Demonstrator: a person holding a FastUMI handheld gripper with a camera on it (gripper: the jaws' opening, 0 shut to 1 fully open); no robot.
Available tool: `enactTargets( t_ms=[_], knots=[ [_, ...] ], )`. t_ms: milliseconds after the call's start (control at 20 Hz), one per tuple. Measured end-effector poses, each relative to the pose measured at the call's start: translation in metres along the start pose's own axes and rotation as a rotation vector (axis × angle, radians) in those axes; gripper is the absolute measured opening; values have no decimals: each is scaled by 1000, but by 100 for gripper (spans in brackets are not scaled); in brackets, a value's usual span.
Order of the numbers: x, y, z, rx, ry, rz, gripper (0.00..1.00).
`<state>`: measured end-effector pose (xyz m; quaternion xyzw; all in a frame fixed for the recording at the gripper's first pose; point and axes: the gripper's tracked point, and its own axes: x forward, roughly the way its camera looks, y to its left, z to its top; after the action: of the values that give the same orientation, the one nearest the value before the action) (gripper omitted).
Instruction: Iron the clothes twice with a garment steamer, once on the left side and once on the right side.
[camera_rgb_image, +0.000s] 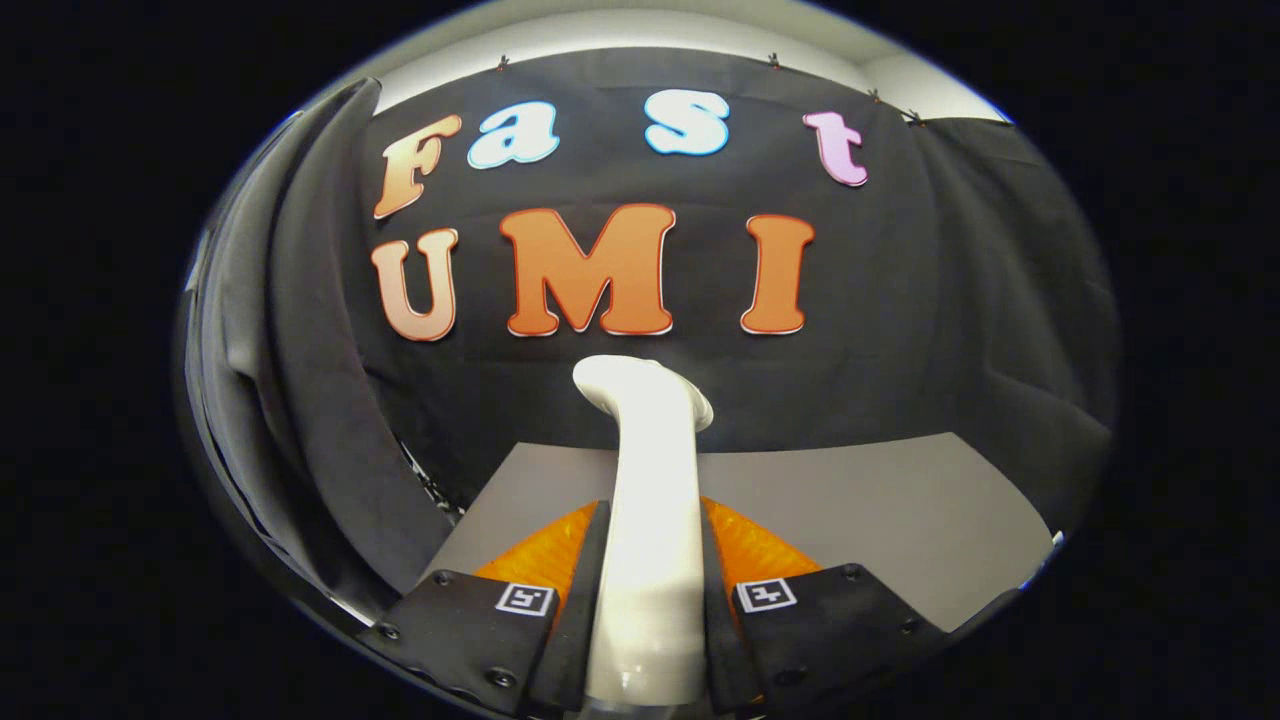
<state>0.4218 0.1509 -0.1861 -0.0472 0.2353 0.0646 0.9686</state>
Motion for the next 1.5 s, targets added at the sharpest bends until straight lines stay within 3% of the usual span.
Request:
enactTargets(
  t_ms=[600, 750, 850, 1050, 1500],
  knots=[
    [-178, 77, 53, 23, -363, -106, 52],
    [-214, 100, 53, 15, -410, -152, 52],
    [-232, 124, 51, 31, -423, -138, 52],
    [-249, 167, 42, 21, -442, -109, 52],
    [-220, 243, 19, -46, -456, -77, 52]
  ],
)
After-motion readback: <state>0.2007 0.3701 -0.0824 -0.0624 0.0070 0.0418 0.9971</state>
